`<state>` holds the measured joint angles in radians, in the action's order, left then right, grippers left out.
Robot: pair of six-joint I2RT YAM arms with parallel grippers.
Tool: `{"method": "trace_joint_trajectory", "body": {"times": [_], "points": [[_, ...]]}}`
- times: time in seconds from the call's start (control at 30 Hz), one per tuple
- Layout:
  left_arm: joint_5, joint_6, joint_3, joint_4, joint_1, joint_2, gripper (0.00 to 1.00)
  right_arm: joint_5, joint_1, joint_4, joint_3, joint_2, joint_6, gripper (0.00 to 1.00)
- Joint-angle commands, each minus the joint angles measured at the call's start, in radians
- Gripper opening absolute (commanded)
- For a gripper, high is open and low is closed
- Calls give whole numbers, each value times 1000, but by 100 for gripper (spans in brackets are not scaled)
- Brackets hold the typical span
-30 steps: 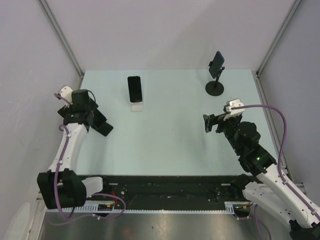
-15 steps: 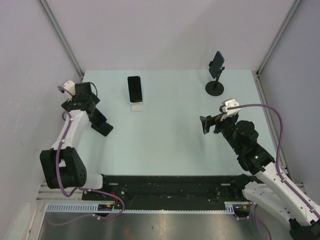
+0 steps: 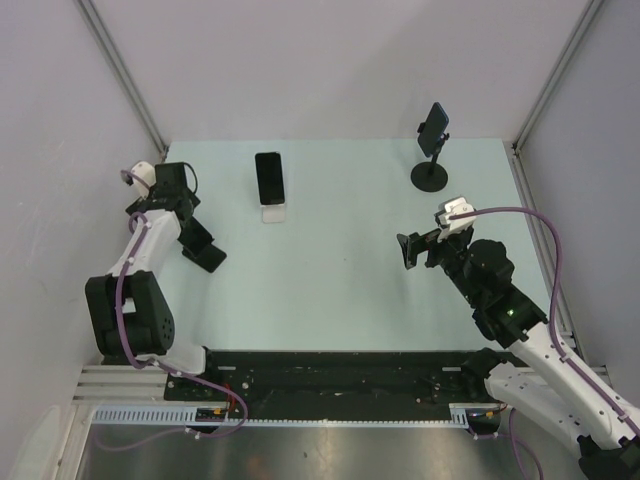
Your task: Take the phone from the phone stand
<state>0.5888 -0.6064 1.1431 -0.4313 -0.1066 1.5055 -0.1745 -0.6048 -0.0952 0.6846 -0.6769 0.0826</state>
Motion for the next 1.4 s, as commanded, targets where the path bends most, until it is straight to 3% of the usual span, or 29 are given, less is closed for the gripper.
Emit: {"method": "trace_joint_trajectory", "body": {"times": [0.0, 0.17, 0.27, 0.93, 1.2, 1.37], "points": [[29, -36, 32, 12, -8, 13, 100, 12, 3, 37, -2, -3, 16, 100], [0, -41, 24, 12, -8, 15, 97, 13, 5, 35, -2, -3, 17, 100], [-15, -44, 20, 14, -8, 7, 90, 13, 4, 35, -2, -4, 22, 100], [-151, -7, 24, 12, -4, -203, 17, 33, 2, 43, -2, -10, 28, 100], [-414, 31, 44, 9, 19, -261, 2, 268, -6, 74, 16, -87, -30, 100], [-521, 20, 26, 8, 129, -275, 1, 433, -19, 129, 67, -199, -124, 100]]}}
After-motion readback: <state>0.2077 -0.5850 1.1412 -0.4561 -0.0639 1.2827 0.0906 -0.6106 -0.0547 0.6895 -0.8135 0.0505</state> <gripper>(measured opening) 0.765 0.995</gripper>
